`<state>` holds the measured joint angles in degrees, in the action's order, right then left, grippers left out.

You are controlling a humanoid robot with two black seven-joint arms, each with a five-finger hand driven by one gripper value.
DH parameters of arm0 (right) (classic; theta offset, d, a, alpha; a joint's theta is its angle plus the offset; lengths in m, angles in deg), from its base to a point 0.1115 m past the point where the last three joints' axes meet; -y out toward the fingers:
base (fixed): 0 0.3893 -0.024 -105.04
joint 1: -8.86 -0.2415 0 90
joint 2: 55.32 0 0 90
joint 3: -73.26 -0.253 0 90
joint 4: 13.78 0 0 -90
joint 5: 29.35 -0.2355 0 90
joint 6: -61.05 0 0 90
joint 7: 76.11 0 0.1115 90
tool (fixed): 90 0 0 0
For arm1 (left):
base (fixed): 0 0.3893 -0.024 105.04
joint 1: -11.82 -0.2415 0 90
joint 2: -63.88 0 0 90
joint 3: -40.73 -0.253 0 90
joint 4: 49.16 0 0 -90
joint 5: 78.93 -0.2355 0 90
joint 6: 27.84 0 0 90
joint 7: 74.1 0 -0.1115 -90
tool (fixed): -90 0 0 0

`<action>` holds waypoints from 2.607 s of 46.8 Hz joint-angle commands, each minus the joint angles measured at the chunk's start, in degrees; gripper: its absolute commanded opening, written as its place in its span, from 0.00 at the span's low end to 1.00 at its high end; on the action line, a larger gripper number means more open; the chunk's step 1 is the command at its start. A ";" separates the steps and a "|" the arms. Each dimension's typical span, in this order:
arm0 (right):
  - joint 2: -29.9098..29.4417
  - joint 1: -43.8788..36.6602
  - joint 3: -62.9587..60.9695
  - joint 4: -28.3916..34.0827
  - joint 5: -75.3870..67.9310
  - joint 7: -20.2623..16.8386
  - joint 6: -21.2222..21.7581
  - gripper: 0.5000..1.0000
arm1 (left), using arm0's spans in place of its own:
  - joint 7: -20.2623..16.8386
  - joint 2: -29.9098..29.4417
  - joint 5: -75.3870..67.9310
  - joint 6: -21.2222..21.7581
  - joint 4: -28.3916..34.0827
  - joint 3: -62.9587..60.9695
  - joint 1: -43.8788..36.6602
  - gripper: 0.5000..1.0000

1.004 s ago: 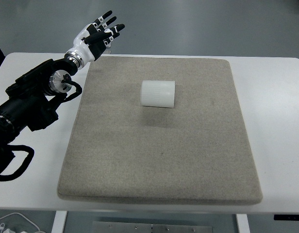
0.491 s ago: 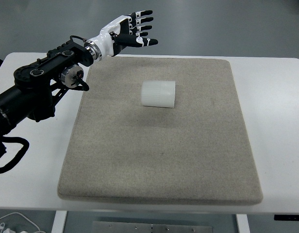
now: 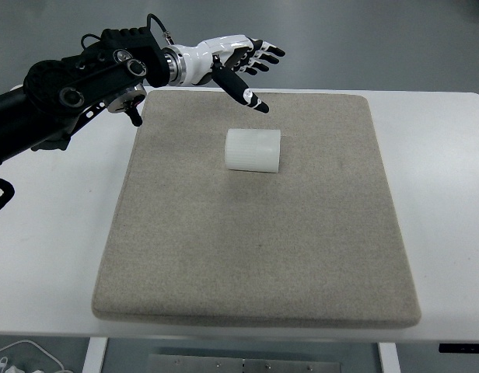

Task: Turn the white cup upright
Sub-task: 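Lower the left hand onto the cup and wrap fingers around it, then lift the cup with the left hand and rotate it opening-up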

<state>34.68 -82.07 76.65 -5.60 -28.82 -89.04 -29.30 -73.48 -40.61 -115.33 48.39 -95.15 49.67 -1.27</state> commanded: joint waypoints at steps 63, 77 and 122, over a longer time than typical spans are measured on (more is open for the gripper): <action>0.00 -0.04 0.04 0.00 0.00 0.01 0.00 0.86 | 5.97 9.40 -15.19 2.53 3.27 -7.28 -2.82 0.95; 0.00 0.05 0.04 0.00 0.00 0.01 0.00 0.86 | 5.88 9.48 -17.21 2.53 3.27 -8.16 -2.82 0.60; 0.00 0.05 0.04 0.00 0.00 0.01 0.00 0.86 | 3.25 8.52 -0.44 2.00 4.06 3.18 -4.75 0.00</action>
<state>34.68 -82.06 76.66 -5.60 -28.83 -89.03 -29.30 -69.30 -32.00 -120.17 50.35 -91.15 52.76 -5.51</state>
